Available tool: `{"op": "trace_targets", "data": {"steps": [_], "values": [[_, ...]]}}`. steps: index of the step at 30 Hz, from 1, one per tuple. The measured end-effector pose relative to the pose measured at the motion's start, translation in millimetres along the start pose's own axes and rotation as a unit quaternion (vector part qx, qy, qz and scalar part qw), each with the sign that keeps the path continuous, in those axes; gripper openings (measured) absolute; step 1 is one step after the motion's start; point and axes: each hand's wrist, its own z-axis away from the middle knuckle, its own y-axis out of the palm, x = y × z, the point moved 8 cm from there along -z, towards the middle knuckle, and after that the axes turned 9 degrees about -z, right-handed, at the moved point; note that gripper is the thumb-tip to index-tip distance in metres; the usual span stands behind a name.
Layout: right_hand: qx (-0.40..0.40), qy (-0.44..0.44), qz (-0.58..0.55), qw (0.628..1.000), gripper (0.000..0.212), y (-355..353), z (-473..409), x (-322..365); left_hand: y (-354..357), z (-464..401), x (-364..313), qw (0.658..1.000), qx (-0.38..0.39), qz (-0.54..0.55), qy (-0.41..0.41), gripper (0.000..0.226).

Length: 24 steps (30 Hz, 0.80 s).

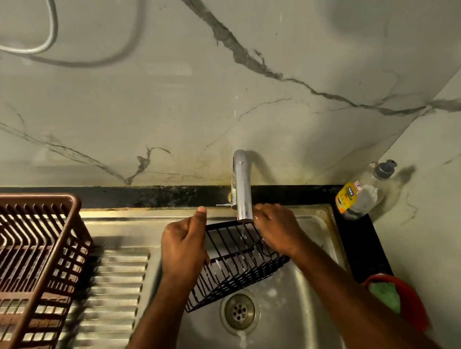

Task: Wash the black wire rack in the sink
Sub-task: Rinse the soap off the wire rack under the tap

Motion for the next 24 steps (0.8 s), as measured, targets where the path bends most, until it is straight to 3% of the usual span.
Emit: {"op": "trace_targets", "data": {"steps": [3, 5, 7, 13, 15, 19, 24], "values": [[0.008, 0.014, -0.015, 1.000, 0.044, 7, 6, 11, 1, -1, 3, 1.000, -0.005, 0.006, -0.009, 0.051], [0.034, 0.039, -0.079, 0.996, 0.064, 28, 20, 29, 5, -3, 7, 1.000, -0.005, -0.007, -0.006, 0.052], [0.049, 0.041, -0.054, 0.996, 0.074, 51, 27, 46, 5, -4, 10, 1.000, -0.011, -0.027, 0.000, 0.054], [0.020, 0.095, -0.068, 0.993, 0.089, 54, 25, 39, -3, 1, 15, 1.000, -0.006, 0.012, -0.004, 0.052], [-0.013, 0.136, -0.058, 0.989, 0.091, 45, 11, 9, -9, 6, 17, 0.999, -0.028, 0.015, -0.009, 0.053], [-0.003, 0.182, -0.014, 0.983, 0.089, 41, -1, -23, -16, 15, 24, 0.999, -0.037, 0.025, -0.017, 0.058], [0.023, 0.143, -0.031, 0.989, 0.100, 65, 30, 25, -13, 15, 28, 0.999, -0.049, 0.008, -0.010, 0.052]]}}
